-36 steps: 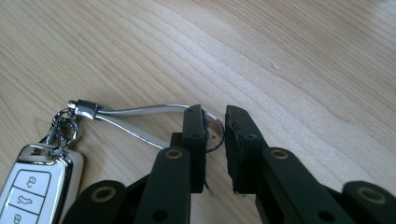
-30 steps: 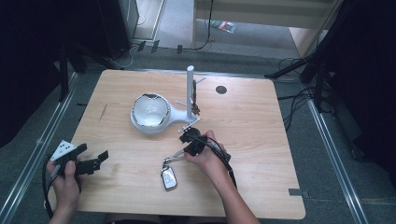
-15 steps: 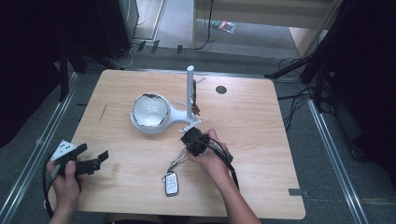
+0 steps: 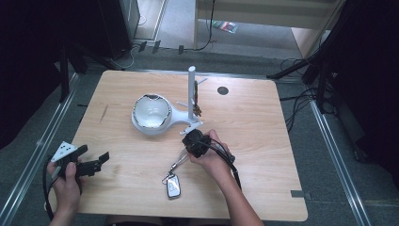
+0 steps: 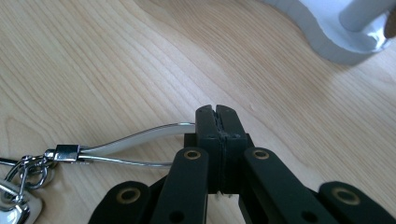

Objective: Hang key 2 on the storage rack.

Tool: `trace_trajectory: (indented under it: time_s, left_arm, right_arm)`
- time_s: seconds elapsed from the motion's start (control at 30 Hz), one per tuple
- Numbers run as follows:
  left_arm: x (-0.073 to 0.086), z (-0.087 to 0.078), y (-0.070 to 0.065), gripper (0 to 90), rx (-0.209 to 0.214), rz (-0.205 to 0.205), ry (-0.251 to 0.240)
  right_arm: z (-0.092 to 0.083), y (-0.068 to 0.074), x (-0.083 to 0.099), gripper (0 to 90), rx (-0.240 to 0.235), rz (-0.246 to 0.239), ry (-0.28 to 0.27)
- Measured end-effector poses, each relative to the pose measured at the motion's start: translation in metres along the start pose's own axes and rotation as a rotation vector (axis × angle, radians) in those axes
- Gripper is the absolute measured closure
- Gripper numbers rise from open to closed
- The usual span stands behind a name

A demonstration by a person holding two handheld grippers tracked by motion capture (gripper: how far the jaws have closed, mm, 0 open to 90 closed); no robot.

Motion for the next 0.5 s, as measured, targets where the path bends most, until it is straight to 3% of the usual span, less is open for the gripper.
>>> trace_trajectory:
  time_s: [0.1,0.2,0.23,0.27,0.33,0.43,0.5]
  left_arm:
    - [0.000,0.000,0.000,0.9,0.000,-0.002,0.000]
    - [0.000,0.000,0.000,0.9,0.001,-0.003,-0.001]
    - [0.000,0.000,0.000,0.9,0.003,-0.003,0.000]
    - [0.000,0.000,0.000,0.9,0.003,-0.003,0.000]
    - [0.000,0.000,0.000,0.9,0.003,-0.004,0.000]
    - [0.000,0.000,0.000,0.9,0.003,-0.003,0.000]
    - [0.000,0.000,0.000,0.9,0.003,-0.003,0.000]
  right_arm:
    - [0.004,0.000,-0.001,90.0,-0.014,-0.018,-0.006]
    - [0.009,0.002,-0.004,89.6,-0.041,-0.003,-0.006]
    - [0.010,0.004,-0.006,81.8,-0.050,0.046,-0.003]
    - [0.010,0.004,-0.006,81.8,-0.050,0.046,-0.003]
    - [0.007,0.006,-0.007,72.1,-0.068,0.099,0.003]
    - [0.003,0.008,-0.007,62.0,-0.051,0.145,0.005]
    - [-0.001,0.009,-0.006,55.3,-0.033,0.201,0.020]
Point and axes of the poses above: each handheld gripper's, and its own axes: z roughly forward along the jaws, x roughly out of its underside, y roughly to its left, the point moved 5 cm from there along z, roughly forward along the jaws, and after that the axes turned 6 degrees about z, right-handed, at the moved point
